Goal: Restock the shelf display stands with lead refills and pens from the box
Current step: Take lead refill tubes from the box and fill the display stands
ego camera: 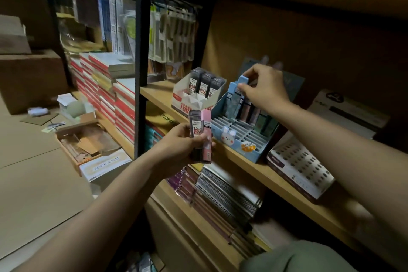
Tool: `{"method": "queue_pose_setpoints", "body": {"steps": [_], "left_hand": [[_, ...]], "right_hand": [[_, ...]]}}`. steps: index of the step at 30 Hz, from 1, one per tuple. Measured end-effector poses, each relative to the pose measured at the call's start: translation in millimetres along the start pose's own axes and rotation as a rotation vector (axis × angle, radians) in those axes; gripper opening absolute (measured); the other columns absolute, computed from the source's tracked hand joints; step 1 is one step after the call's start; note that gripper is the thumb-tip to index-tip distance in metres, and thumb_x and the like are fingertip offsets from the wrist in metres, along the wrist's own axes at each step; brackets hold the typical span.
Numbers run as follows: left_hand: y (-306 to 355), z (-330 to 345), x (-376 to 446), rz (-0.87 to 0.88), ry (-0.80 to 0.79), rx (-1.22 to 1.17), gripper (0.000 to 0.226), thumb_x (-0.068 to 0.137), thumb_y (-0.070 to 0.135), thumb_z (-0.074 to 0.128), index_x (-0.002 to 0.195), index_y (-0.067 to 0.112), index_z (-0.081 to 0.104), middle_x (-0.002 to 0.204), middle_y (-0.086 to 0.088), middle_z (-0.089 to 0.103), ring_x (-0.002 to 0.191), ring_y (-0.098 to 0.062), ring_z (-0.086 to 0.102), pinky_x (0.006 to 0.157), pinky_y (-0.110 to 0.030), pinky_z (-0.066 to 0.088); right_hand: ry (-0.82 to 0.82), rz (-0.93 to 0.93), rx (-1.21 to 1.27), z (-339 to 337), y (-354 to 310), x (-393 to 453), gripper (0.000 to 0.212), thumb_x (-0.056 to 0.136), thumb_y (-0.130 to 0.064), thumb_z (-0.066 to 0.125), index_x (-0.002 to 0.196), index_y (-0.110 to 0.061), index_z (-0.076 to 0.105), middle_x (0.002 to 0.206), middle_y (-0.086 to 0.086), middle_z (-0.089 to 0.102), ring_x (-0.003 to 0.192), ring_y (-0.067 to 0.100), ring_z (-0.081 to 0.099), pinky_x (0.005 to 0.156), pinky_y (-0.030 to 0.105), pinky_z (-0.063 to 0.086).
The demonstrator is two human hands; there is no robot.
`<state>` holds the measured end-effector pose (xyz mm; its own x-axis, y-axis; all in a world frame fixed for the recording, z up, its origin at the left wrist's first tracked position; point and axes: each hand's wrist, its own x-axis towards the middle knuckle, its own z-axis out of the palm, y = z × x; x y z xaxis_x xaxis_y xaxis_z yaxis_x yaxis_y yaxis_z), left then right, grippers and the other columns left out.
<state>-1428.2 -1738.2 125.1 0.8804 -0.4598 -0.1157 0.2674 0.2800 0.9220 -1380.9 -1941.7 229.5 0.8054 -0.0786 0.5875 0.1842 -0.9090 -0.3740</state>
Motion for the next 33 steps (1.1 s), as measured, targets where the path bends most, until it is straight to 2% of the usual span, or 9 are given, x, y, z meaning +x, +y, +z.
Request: {"method": "queue_pose_setpoints", "body": {"steps": [3, 8, 12, 16, 19, 24, 27, 29, 33], "left_hand": [[3, -2, -2, 0.015, 0.008, 0.003, 0.037, 0.094, 0.006, 0.053, 0.131, 0.010, 0.048, 0.110, -0.016, 0.067, 0.093, -0.022, 0.071, 0.071, -0.039, 0.059], [-2, -5, -3, 0.014, 0.057, -0.005, 0.034, 0.095, 0.007, 0.055, 0.128, 0.013, 0.049, 0.104, -0.013, 0.069, 0.087, -0.020, 0.072, 0.073, -0.039, 0.058], [-9, -6, -2, -0.002, 0.069, 0.011, 0.034, 0.094, 0.007, 0.055, 0.126, 0.016, 0.049, 0.098, -0.008, 0.070, 0.079, -0.014, 0.074, 0.068, -0.036, 0.058], [-11, -5, 1, -0.005, 0.059, 0.011, 0.036, 0.094, 0.007, 0.056, 0.128, 0.015, 0.047, 0.101, -0.009, 0.070, 0.087, -0.017, 0.073, 0.074, -0.040, 0.059], [-10, -4, 4, -0.013, 0.028, 0.013, 0.037, 0.094, 0.007, 0.056, 0.129, 0.015, 0.047, 0.109, -0.012, 0.068, 0.092, -0.020, 0.072, 0.073, -0.038, 0.059], [-7, -1, 9, -0.007, -0.014, 0.005, 0.040, 0.093, 0.008, 0.057, 0.131, 0.014, 0.047, 0.110, -0.014, 0.068, 0.093, -0.021, 0.072, 0.071, -0.037, 0.059], [-5, 1, 8, -0.009, -0.031, -0.023, 0.040, 0.093, 0.008, 0.057, 0.131, 0.013, 0.048, 0.108, -0.015, 0.070, 0.094, -0.023, 0.072, 0.069, -0.037, 0.059], [-5, 2, 6, -0.011, -0.041, -0.034, 0.039, 0.093, 0.007, 0.057, 0.131, 0.013, 0.048, 0.107, -0.014, 0.071, 0.092, -0.022, 0.072, 0.069, -0.037, 0.058], [-6, 0, 4, 0.002, -0.042, -0.040, 0.037, 0.093, 0.006, 0.056, 0.129, 0.013, 0.049, 0.102, -0.011, 0.072, 0.088, -0.021, 0.073, 0.065, -0.034, 0.058]], "right_hand": [[-0.019, 0.009, -0.028, 12, -1, 9, 0.015, 0.083, -0.017, 0.075, 0.094, -0.011, 0.067, 0.095, 0.006, 0.067, 0.092, 0.020, 0.062, 0.081, 0.034, 0.053], [-0.024, 0.039, -0.089, 24, -3, 17, 0.015, 0.082, -0.017, 0.076, 0.093, -0.013, 0.067, 0.092, 0.004, 0.063, 0.084, 0.013, 0.051, 0.070, 0.027, 0.041], [-0.046, 0.046, -0.091, 27, -6, 17, 0.016, 0.080, -0.013, 0.078, 0.092, -0.011, 0.068, 0.092, 0.006, 0.067, 0.080, 0.015, 0.060, 0.070, 0.031, 0.053], [-0.027, 0.061, -0.101, 36, 0, 11, 0.019, 0.080, -0.015, 0.079, 0.093, -0.009, 0.068, 0.092, 0.008, 0.067, 0.082, 0.017, 0.058, 0.071, 0.032, 0.050], [-0.019, 0.017, -0.135, 40, 4, 7, 0.021, 0.079, -0.017, 0.080, 0.094, -0.007, 0.069, 0.093, 0.009, 0.067, 0.084, 0.022, 0.061, 0.076, 0.039, 0.055], [-0.052, -0.011, -0.247, 37, -1, 8, 0.023, 0.080, -0.022, 0.079, 0.097, -0.008, 0.070, 0.104, 0.011, 0.062, 0.095, 0.030, 0.060, 0.082, 0.044, 0.054], [-0.083, -0.014, -0.243, 35, -3, 4, 0.040, 0.085, -0.026, 0.074, 0.121, -0.009, 0.065, 0.117, 0.012, 0.054, 0.106, 0.031, 0.056, 0.090, 0.042, 0.051], [-0.015, -0.012, -0.191, 26, 0, 0, 0.047, 0.091, -0.026, 0.066, 0.135, -0.012, 0.056, 0.126, 0.013, 0.051, 0.112, 0.032, 0.054, 0.094, 0.041, 0.047], [0.026, -0.042, -0.471, 5, 16, -8, 0.038, 0.091, -0.032, 0.059, 0.125, -0.017, 0.063, 0.130, 0.014, 0.050, 0.117, 0.037, 0.047, 0.099, 0.050, 0.040]]}}
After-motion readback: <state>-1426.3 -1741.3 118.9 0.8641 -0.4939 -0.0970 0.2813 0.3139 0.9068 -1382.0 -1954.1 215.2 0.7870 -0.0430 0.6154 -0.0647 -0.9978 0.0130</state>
